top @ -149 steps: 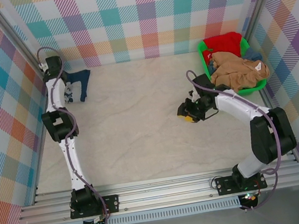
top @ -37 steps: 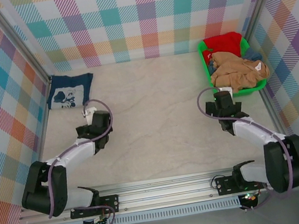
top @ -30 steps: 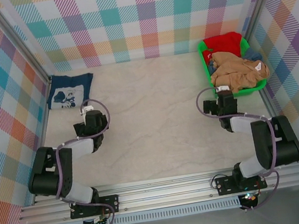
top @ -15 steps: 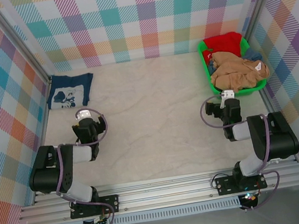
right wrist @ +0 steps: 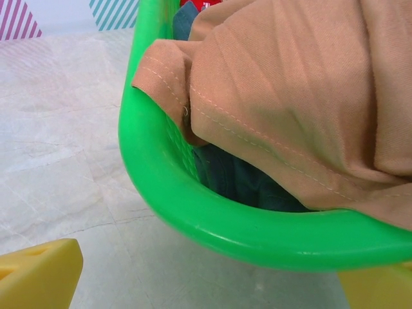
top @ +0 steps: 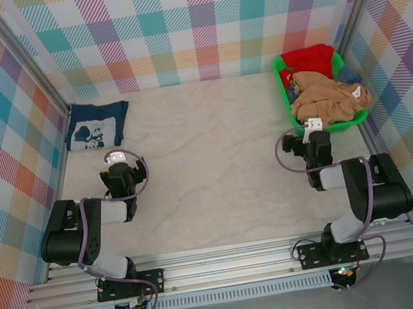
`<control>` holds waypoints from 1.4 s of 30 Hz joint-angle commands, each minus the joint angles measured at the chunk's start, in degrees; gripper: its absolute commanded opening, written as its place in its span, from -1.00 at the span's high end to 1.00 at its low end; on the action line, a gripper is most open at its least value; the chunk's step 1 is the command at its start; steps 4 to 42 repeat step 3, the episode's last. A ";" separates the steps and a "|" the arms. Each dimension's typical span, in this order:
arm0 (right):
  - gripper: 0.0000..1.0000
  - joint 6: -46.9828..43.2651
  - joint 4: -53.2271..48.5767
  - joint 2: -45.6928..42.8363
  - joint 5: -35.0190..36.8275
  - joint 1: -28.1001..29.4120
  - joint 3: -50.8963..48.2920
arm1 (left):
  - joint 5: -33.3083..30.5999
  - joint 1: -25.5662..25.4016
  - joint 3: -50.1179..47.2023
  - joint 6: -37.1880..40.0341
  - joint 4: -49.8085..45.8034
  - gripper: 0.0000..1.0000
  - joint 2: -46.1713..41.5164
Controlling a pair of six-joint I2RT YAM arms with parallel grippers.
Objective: Fold and stack the t-shirts
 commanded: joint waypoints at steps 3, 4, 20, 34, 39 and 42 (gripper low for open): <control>-0.99 -1.22 1.53 0.28 -1.36 0.14 0.76 | 0.99 0.34 -0.20 0.47 2.21 -0.99 0.11; -0.99 -1.22 1.53 0.28 -1.36 0.14 0.76 | 0.99 0.34 -0.20 0.47 2.21 -0.99 0.11; -0.99 -1.22 1.53 0.28 -1.36 0.14 0.76 | 0.99 0.34 -0.20 0.47 2.21 -0.99 0.11; -0.99 -1.22 1.53 0.28 -1.36 0.14 0.76 | 0.99 0.34 -0.20 0.47 2.21 -0.99 0.11; -0.99 -1.22 1.53 0.28 -1.36 0.14 0.76 | 0.99 0.34 -0.20 0.47 2.21 -0.99 0.11; -0.99 -1.22 1.53 0.28 -1.36 0.14 0.76 | 0.99 0.34 -0.20 0.47 2.21 -0.99 0.11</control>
